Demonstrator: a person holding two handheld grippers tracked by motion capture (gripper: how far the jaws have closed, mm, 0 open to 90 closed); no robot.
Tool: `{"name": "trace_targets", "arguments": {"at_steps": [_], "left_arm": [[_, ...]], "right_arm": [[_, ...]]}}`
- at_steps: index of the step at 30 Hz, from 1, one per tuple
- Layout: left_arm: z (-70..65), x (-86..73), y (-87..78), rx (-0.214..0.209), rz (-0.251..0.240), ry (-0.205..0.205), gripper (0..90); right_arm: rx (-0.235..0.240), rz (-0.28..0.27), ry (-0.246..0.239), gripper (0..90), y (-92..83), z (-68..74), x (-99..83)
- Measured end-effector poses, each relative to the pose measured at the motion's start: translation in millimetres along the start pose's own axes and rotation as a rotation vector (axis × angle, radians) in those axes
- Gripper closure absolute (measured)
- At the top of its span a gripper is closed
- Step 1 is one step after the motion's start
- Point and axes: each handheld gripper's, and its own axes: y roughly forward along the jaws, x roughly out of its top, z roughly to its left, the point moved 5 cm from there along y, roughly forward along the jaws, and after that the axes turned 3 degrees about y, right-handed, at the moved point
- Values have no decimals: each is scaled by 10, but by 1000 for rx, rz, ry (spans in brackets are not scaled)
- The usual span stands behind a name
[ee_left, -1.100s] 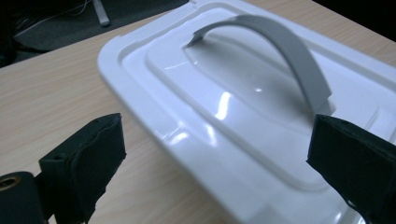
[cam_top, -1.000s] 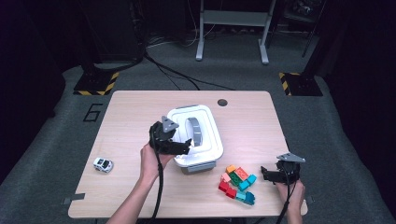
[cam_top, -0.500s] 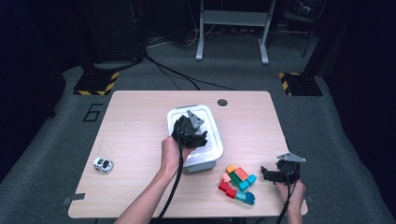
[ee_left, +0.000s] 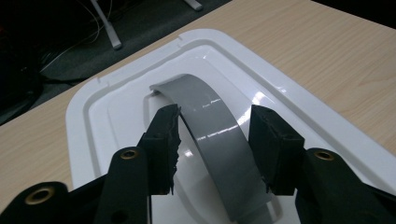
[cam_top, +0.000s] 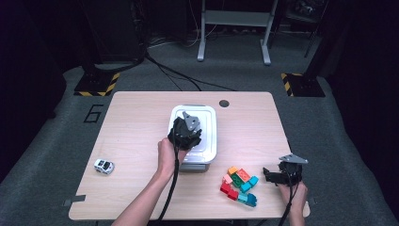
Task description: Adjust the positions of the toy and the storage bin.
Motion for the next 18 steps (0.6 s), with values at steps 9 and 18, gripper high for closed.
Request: {"name": "trace_targets", "arguments": {"at_steps": [9,18], "left_arm": [[116,-23,52,9,20,-17,578],[146,-39,137,-27,-7,-57,667]], "right_arm": [[-4,-2,-1,37,1,-2,2],[-8,-3,4,42,-3,1,2]]}}
